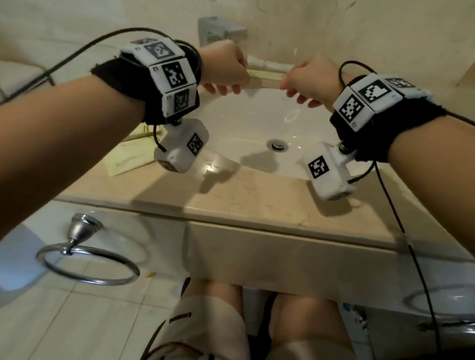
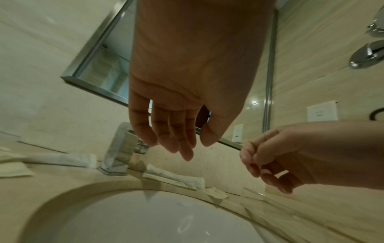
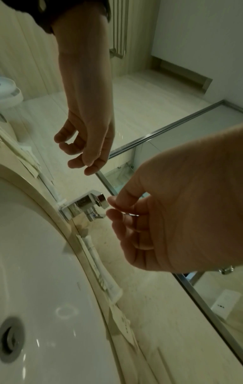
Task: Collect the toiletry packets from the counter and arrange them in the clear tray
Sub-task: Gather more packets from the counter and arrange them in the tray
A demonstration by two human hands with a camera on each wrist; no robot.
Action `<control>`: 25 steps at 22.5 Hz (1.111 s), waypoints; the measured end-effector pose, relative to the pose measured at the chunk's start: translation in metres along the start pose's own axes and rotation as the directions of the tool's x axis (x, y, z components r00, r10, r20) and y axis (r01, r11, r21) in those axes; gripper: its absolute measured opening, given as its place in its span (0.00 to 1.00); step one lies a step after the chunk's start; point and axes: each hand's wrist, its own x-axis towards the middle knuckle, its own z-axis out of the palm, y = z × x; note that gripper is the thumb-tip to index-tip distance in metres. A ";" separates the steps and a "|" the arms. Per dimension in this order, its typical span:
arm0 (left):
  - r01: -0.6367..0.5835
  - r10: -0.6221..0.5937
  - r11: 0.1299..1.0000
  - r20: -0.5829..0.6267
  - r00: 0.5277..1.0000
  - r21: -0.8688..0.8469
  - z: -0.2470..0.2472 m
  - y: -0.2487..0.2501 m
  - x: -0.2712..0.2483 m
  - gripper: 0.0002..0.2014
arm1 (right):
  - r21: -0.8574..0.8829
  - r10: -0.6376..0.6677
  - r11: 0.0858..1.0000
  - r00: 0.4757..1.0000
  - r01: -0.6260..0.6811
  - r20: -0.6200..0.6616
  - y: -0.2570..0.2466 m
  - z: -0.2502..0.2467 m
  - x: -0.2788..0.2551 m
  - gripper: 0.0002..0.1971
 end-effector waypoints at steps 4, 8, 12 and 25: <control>0.138 -0.154 0.979 0.096 0.983 0.150 -0.016 -0.037 -0.007 0.16 | -0.092 -0.085 0.991 0.992 0.094 0.093 -0.018 0.027 0.004 0.07; 0.212 -0.286 0.911 0.172 0.943 0.353 -0.023 -0.069 -0.016 0.23 | -0.188 -0.134 0.967 0.969 0.175 0.208 -0.039 0.056 0.002 0.14; 0.280 -0.422 0.808 0.177 0.889 0.518 -0.032 -0.100 -0.024 0.30 | -0.256 -0.155 0.931 0.916 0.261 0.370 -0.063 0.089 -0.005 0.16; 0.292 -0.488 0.755 0.206 0.848 0.588 -0.033 -0.160 -0.041 0.40 | -0.554 -0.261 0.452 0.697 0.699 0.667 -0.100 0.177 -0.008 0.25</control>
